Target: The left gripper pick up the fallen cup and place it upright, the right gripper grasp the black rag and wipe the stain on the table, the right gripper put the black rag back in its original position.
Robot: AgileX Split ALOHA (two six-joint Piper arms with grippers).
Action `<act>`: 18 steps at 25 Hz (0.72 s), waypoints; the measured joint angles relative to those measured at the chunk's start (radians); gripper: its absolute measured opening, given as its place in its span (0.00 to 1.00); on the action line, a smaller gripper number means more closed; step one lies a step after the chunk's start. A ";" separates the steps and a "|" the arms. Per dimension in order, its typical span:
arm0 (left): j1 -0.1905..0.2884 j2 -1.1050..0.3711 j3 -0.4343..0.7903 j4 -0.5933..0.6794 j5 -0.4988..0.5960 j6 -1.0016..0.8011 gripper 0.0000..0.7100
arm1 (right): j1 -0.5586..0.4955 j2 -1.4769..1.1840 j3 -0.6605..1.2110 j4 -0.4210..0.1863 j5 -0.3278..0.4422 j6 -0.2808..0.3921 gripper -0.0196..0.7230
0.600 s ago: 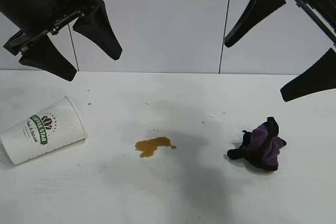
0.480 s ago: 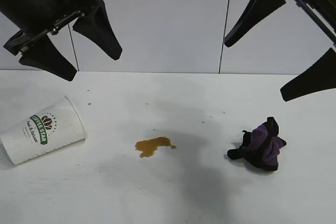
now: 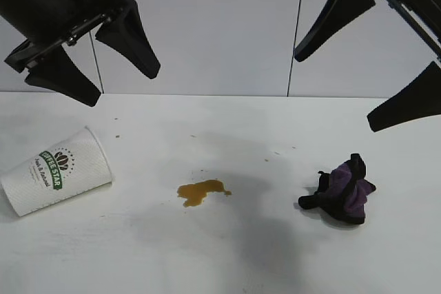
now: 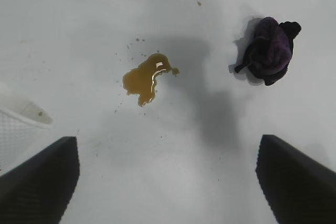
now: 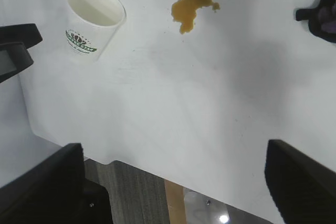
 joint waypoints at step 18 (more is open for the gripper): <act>0.000 0.000 -0.161 0.183 0.178 0.293 0.93 | 0.000 0.000 0.000 0.001 -0.014 -0.023 0.89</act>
